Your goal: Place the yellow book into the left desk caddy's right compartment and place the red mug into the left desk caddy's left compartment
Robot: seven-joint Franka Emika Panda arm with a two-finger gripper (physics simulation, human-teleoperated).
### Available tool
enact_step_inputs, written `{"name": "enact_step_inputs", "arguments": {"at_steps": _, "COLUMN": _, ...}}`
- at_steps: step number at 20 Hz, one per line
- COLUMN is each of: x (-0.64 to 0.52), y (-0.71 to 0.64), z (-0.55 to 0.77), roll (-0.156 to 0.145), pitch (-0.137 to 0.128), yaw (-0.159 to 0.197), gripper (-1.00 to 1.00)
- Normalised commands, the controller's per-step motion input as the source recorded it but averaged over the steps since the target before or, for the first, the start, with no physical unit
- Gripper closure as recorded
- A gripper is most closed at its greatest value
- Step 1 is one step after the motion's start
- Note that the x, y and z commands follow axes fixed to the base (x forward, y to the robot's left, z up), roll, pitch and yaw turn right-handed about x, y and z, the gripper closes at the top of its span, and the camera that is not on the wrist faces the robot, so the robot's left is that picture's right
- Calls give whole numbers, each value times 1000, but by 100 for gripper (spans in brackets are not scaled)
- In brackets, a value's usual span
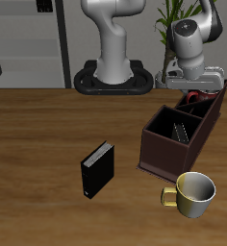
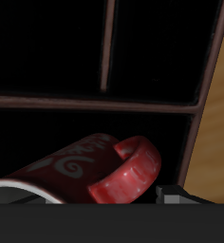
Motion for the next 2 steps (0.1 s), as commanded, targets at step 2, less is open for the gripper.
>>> {"name": "enact_step_inputs", "arguments": {"at_steps": 2, "x": 15, "y": 45, "z": -47, "roll": 27, "pitch": 15, "yaw": 6, "gripper": -100}}
